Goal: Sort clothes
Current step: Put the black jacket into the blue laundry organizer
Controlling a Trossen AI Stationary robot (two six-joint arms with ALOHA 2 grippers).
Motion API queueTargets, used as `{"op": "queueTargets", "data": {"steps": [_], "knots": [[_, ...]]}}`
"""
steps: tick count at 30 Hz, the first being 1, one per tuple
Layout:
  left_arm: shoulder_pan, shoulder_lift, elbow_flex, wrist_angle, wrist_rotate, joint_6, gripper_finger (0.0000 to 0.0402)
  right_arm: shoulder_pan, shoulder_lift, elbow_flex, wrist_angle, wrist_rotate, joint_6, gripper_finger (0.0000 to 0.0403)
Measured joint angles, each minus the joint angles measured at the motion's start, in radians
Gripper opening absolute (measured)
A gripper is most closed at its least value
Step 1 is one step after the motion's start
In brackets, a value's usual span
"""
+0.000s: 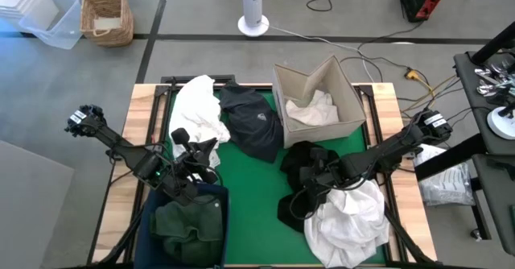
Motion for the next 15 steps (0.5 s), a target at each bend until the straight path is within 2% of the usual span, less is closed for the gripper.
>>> {"op": "queueTargets", "data": {"steps": [2,3,7,9,15], "knots": [[0.0,0.0,0.0,0.024,0.034,0.0,0.0,0.0,-0.002,0.0,0.001,0.0,-0.005,0.0013],[0.0,0.0,0.0,0.039,0.087,0.001,0.0,0.0,-0.006,0.0,0.003,0.0,-0.009,0.0011],[0.007,0.0,-0.005,0.119,0.419,0.082,0.0,0.001,-0.027,0.018,0.034,0.001,-0.052,0.0009],[0.008,0.0,-0.017,0.185,0.519,0.138,0.0,0.001,-0.046,0.029,0.058,0.001,-0.082,0.0009],[0.013,0.0,-0.041,0.391,0.55,0.283,0.0,0.003,-0.107,0.057,0.172,0.001,-0.215,0.0009]]}}
